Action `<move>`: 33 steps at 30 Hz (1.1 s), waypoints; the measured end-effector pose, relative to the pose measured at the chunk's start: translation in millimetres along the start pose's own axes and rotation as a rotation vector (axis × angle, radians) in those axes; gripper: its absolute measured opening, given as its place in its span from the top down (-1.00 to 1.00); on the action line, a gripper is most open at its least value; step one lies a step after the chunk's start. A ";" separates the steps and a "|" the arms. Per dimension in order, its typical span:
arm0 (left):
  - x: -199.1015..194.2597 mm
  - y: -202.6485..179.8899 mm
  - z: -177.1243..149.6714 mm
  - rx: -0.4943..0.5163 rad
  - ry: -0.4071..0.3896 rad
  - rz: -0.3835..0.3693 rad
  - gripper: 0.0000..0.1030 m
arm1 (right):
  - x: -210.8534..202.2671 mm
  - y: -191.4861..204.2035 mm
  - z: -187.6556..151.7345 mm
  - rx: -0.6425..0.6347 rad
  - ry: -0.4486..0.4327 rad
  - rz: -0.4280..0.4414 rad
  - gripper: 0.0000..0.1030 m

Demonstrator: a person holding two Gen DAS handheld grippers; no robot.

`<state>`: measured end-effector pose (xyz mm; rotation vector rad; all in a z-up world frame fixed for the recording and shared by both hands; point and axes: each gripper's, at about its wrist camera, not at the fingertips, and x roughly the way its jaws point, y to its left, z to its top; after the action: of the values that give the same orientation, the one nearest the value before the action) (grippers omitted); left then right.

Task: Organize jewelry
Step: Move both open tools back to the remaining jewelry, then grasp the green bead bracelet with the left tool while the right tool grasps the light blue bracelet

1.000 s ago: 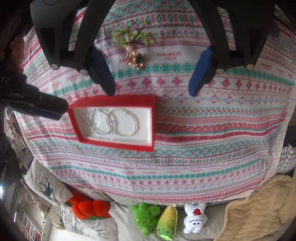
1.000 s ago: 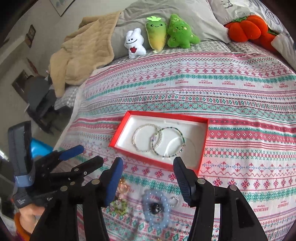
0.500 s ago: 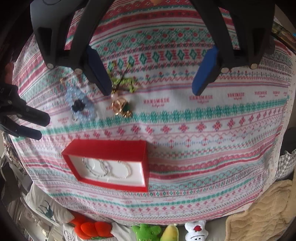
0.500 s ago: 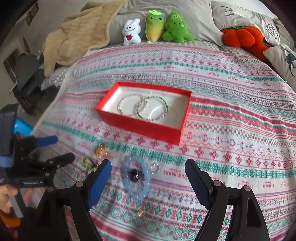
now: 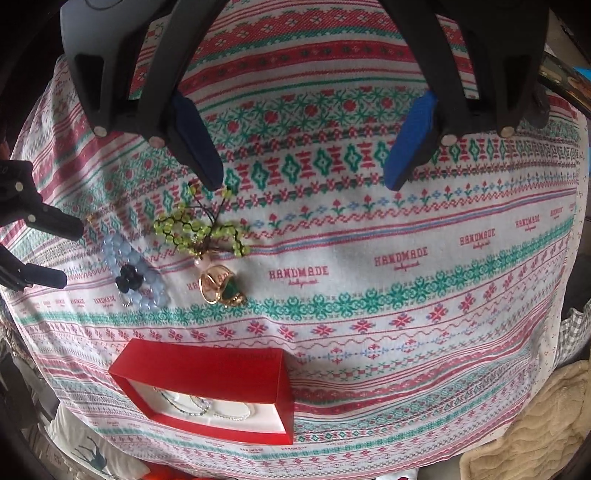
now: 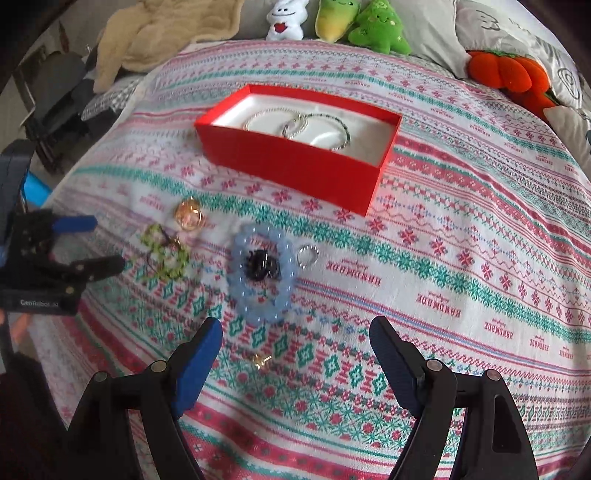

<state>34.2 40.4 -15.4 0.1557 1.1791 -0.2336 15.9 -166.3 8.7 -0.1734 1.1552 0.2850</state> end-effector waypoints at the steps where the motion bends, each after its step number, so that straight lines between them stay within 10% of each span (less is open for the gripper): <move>1: 0.3 -2.3 -0.4 0.006 -0.006 -0.015 -0.72 | 1.9 0.2 -0.9 -0.004 0.011 -0.006 -0.61; 7: -1.2 -16.4 2.2 0.013 -0.056 -0.168 -0.60 | 5.9 -1.5 -0.8 0.001 0.025 -0.024 -0.61; 13: -1.2 -22.1 14.0 -0.031 -0.090 -0.219 0.16 | 7.5 -5.2 1.0 0.018 0.036 -0.026 -0.61; 24: 20.4 -17.7 28.8 -0.086 -0.052 -0.158 0.77 | 9.1 -8.4 8.3 0.044 0.031 -0.037 -0.61; 33: 15.1 -19.1 27.7 -0.069 -0.051 -0.129 0.84 | 14.9 -10.8 12.2 0.064 0.046 -0.051 -0.61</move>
<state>59.5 13.8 -19.0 0.0129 1.1461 -0.3076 35.5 -171.2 -0.3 -0.1540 1.2017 0.1996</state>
